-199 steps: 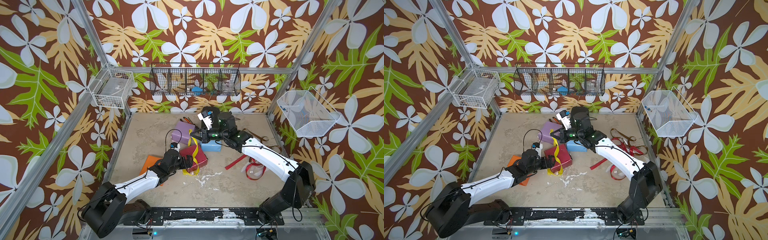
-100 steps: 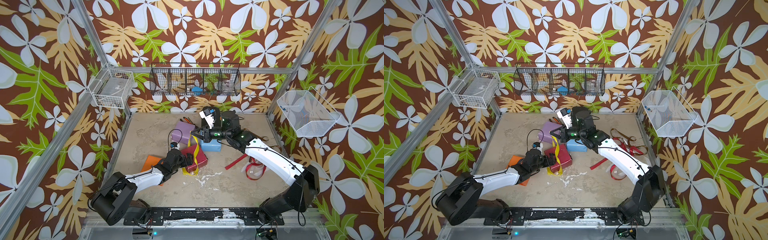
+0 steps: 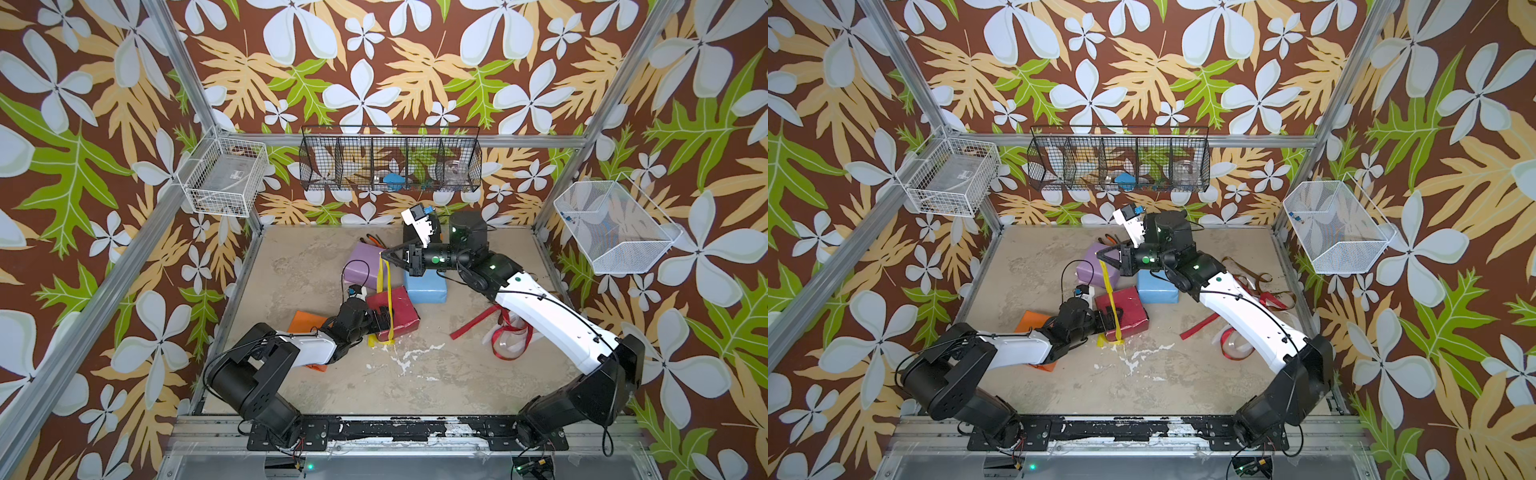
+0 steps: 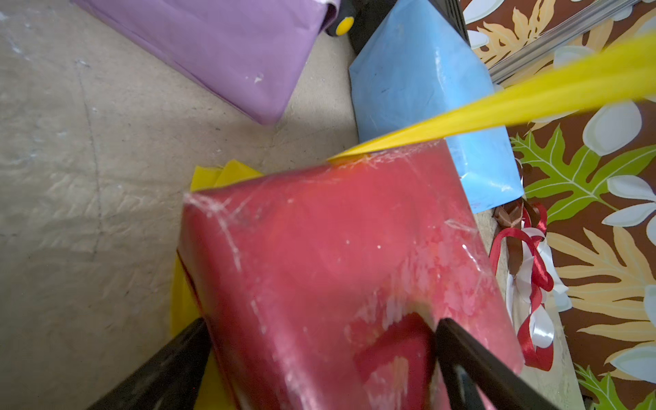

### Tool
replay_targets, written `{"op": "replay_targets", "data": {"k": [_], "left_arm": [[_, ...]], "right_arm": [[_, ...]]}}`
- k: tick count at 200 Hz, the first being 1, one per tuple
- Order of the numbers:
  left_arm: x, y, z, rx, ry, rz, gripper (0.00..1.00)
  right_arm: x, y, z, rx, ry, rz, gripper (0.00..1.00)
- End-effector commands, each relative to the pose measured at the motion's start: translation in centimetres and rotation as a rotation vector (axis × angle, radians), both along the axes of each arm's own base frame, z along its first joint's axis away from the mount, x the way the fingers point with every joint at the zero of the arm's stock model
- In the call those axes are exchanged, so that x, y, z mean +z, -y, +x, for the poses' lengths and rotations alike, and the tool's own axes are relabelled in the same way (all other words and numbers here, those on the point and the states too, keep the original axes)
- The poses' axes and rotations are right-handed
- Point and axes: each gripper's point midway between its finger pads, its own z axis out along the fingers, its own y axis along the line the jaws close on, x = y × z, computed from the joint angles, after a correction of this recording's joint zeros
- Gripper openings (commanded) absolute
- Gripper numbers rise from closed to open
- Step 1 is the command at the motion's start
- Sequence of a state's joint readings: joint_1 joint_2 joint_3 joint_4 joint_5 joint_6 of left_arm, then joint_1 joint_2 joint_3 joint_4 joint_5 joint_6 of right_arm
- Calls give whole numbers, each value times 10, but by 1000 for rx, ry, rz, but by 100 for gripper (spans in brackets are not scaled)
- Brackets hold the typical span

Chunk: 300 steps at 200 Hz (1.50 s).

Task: Untie the ribbon bows on the gift boxes
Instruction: Pull the ribbon from the gift box.

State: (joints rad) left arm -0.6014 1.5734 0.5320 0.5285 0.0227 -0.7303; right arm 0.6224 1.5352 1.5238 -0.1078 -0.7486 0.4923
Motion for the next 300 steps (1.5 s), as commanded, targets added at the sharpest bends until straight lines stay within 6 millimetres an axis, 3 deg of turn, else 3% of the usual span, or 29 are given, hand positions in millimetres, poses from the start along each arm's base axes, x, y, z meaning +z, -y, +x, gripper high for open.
{"op": "replay_targets", "data": {"k": [1,68,104,182,200,231,262,300], "left_arm": [[-22,-10,-10,-4,-68,86,100],[-24,-14,-12,-20,-84,136,100],[-23,-17,-13,-18,-82,160,100],[-41,-15,-14,-32,-128,180,100],[-41,-14,-14,-38,-132,176,100],[-40,-11,-13,-44,-131,167,100],[-32,-4,-9,-64,-124,152,100],[-2,4,-17,-102,-97,71,100]], "right_arm": [[26,4,-2,-12,56,21,0],[106,24,-12,-60,187,131,0],[133,33,-16,-75,235,150,0],[194,64,-26,-138,348,210,0],[186,61,-21,-135,332,188,0],[132,45,3,-128,248,120,0],[91,38,31,-185,229,49,0],[72,42,54,-224,223,7,0]]}}
